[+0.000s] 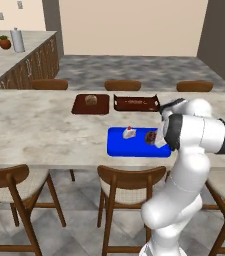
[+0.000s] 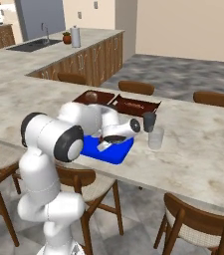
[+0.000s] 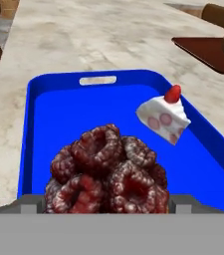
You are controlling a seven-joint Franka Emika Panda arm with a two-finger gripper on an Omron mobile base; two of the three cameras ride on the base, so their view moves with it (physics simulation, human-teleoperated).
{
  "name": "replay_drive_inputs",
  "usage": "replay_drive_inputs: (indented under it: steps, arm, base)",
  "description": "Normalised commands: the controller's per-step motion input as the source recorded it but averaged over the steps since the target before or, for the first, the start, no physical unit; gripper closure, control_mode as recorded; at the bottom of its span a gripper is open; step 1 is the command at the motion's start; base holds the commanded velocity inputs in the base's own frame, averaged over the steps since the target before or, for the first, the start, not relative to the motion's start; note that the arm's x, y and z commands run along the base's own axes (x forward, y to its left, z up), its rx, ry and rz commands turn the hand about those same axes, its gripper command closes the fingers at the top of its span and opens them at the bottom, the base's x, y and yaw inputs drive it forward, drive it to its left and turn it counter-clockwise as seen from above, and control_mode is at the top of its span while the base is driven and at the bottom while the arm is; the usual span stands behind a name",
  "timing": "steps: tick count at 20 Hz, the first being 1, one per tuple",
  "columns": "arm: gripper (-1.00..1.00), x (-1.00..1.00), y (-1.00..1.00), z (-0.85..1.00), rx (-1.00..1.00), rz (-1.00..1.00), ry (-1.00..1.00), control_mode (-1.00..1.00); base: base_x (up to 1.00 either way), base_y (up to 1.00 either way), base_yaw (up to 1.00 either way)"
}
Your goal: Take the cakes from the fridge and place them on the empty tray on the dining counter.
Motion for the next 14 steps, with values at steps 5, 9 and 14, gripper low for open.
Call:
replay_drive_inputs:
  steps: [5, 9, 14]
  arm:
    - [1.00, 0.40, -0.13, -0.38, 0.00, 0.00, 0.00, -1.00]
    - [1.00, 0.36, -0.15, -0.33, 0.00, 0.00, 0.00, -1.00]
    - [-1.00, 0.44, -0.09, -0.25, 0.00, 0.00, 0.00, -1.00]
  base:
    - [0.00, 0.00, 0.00]
    - [0.00, 0.00, 0.00]
    - [0.00, 0.00, 0.00]
